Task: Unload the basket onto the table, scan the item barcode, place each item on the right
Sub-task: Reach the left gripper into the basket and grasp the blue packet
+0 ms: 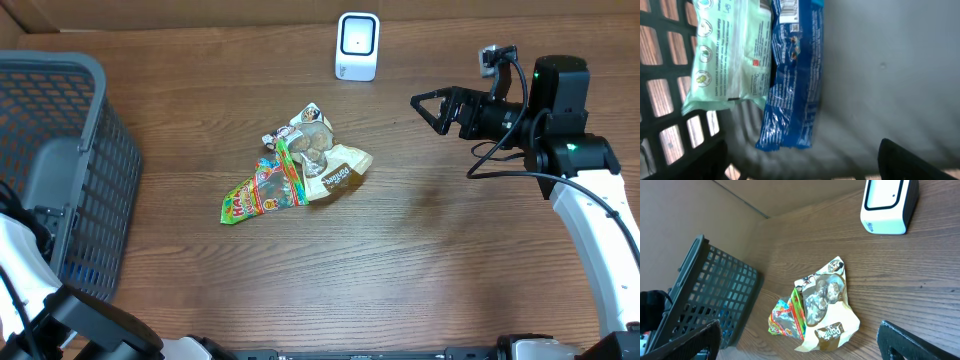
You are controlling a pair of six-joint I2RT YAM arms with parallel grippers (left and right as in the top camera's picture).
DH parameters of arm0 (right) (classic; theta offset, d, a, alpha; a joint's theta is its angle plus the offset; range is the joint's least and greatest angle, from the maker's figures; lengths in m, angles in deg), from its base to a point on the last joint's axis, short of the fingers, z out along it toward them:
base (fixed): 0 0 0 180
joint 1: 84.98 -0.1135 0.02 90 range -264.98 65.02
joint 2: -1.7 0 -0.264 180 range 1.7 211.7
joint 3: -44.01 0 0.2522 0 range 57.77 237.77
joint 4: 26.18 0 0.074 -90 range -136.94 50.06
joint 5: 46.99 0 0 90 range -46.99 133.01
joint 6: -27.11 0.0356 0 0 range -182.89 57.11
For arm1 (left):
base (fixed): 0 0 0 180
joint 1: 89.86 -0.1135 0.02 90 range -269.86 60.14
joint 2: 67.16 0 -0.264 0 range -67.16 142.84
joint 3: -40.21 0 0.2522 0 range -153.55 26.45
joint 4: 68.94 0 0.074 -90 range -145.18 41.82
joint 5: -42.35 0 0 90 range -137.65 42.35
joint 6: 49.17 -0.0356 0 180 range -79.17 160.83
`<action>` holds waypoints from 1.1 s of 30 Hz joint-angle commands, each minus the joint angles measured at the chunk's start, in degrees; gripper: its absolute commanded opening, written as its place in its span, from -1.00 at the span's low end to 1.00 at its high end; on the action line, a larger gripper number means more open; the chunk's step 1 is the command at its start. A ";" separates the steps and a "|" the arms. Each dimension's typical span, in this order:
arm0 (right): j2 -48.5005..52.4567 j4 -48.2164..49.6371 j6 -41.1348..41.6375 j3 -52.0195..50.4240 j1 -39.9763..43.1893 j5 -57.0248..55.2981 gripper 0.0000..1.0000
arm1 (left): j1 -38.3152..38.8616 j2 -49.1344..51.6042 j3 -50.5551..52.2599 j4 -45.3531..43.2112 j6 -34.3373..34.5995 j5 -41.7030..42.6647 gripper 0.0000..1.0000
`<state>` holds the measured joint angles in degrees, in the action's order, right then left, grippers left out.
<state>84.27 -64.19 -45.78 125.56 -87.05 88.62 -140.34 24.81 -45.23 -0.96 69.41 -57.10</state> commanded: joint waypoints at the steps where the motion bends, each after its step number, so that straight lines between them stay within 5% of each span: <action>1: -0.72 0.11 -0.66 1.29 -0.13 -0.11 1.00 | -0.15 1.51 3.58 -3.15 -0.76 -2.95 0.78; 12: -0.72 0.11 -0.81 1.29 -0.13 -0.13 1.00 | -0.50 15.89 4.37 -5.66 -1.53 -3.15 0.73; 15: -0.72 0.13 -0.81 1.29 -0.13 -0.11 1.00 | -0.50 17.44 4.35 -6.25 -1.46 -2.47 0.32; 18: -0.72 0.13 -0.79 1.29 -0.13 -0.11 1.00 | -0.42 17.29 3.98 -6.49 -1.22 -0.76 -0.51; 21: -0.72 0.15 -0.81 1.29 -0.13 -0.11 1.00 | -0.39 17.29 2.49 -5.77 -1.36 0.55 -0.86; 33: -0.72 0.42 -0.59 1.29 -0.13 0.11 1.00 | 3.26 17.22 -25.57 13.84 -3.30 8.04 -0.91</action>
<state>84.27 -63.99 -46.18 125.56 -87.07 88.62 -139.27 43.08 -60.25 9.68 67.46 -51.49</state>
